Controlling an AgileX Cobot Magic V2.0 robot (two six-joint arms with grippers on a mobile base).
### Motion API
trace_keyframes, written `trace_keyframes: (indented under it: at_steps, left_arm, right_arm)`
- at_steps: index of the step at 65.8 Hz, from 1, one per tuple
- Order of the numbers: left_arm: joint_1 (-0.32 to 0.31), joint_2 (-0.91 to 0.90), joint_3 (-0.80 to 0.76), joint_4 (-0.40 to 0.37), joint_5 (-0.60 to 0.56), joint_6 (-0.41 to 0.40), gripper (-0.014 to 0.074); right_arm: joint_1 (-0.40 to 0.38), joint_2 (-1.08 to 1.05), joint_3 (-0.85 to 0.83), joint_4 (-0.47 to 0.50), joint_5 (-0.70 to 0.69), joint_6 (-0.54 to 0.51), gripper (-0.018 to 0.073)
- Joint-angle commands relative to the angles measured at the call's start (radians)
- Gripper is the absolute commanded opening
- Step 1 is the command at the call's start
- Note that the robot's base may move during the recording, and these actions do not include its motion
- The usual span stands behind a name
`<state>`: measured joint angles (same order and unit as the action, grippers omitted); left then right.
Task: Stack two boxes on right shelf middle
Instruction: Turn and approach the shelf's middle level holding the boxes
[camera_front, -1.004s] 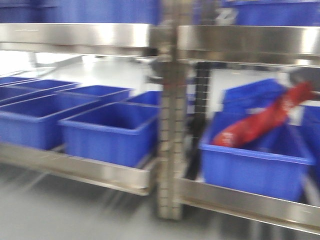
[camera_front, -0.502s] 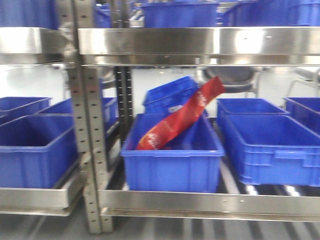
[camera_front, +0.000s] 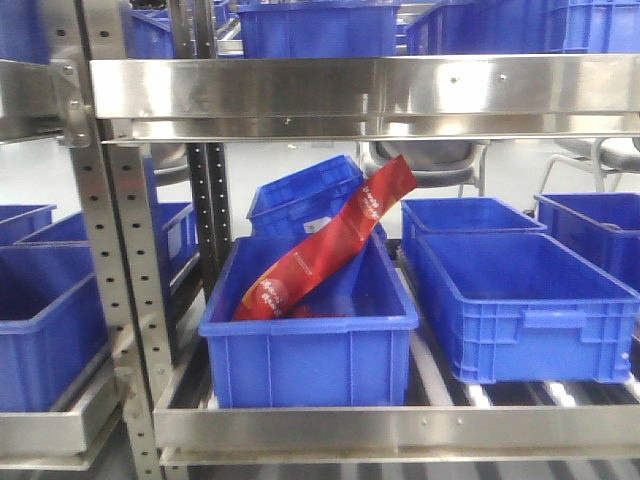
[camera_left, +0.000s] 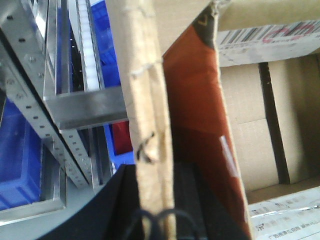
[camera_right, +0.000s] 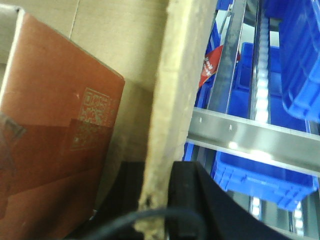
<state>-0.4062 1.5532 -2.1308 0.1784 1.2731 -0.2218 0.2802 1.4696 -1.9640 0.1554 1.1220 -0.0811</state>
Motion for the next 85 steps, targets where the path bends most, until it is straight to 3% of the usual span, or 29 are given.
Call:
trace_keyframes:
  at_steps: [1,85]
  left_arm:
    - [0.005,-0.013,-0.014,-0.006,-0.052,0.001,-0.0111]
    - [0.005,-0.013,-0.014,-0.006,-0.052,0.001,-0.0111]
  right_arm:
    - [-0.002,-0.015,-0.014,0.009,-0.061,-0.015,-0.0162]
    - [-0.002,-0.015,-0.014,0.009,-0.061,-0.015,-0.0162]
